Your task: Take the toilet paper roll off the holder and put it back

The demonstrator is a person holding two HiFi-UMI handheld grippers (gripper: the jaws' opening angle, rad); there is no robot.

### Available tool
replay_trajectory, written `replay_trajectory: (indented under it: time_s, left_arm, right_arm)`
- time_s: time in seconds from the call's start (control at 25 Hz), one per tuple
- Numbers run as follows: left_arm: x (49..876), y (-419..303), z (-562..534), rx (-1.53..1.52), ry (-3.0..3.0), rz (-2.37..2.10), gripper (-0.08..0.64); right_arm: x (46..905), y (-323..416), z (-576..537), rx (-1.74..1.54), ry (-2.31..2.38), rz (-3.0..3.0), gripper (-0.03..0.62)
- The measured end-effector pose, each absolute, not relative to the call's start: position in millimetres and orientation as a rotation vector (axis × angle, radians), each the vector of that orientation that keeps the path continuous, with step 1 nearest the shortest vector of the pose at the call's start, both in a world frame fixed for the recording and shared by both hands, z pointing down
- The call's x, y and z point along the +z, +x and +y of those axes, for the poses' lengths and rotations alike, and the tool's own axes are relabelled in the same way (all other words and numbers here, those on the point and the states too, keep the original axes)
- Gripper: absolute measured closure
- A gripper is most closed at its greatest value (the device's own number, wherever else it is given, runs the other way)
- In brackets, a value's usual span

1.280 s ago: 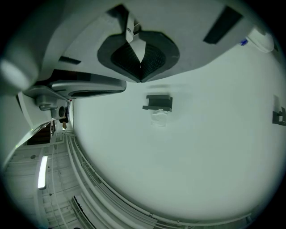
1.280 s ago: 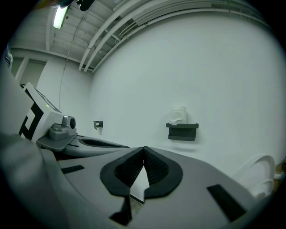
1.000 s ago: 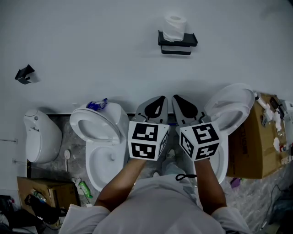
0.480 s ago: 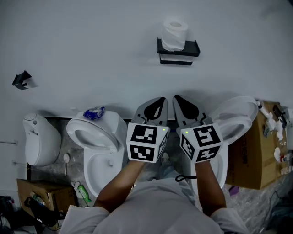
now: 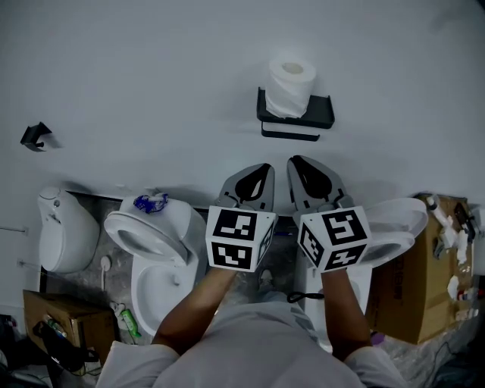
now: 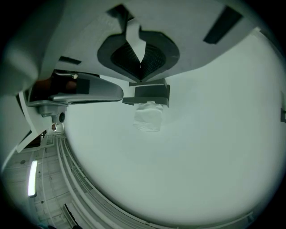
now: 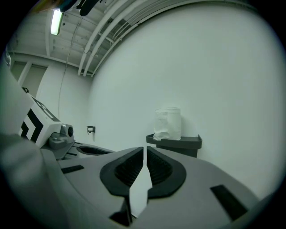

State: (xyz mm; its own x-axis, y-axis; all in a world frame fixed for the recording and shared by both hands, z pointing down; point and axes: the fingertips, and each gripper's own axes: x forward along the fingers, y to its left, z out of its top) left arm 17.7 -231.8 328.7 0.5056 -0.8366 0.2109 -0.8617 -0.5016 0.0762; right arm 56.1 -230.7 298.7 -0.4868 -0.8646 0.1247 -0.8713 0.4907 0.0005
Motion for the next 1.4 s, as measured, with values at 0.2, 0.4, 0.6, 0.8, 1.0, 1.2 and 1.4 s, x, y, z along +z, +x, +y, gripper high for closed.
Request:
replay_trajectory:
  time_s: [0.2,0.4,0.6,0.8,1.0,1.2,1.4]
  left_arm:
    - [323,22,-256,0.213,2.558,-1.506,0.555]
    - [319,22,-271,0.214,2.545,-1.542,0.555]
    - [320,21,-284,0.207,2.525,-1.573,0.555]
    - [319,21,-293,0.202,2.508,-1.604,0.555]
    - [317,17,-300,0.200,2.502,-1.622,0.555]
    - [314,14,-304,0.193,2.506,-1.627,0.555]
    - [314,11,-310,0.192,2.520,-1.600,0.555]
  right_arm:
    - [282,66,-259,0.070,1.543,-2.639,0.584]
    - [270,68,-280,0.059,1.510,-2.659,0.485]
    - [264,70,-296,0.036,1.487,-2.665,0.457]
    - [259,72,-309,0.034,1.476,-2.668,0.403]
    - [255,72,-323,0.044,1.488,-2.651,0.340]
    - [253,72,-334,0.066,1.512,-2.620,0.301]
    - [253,70,-346,0.097,1.550,-2.591,0.275]
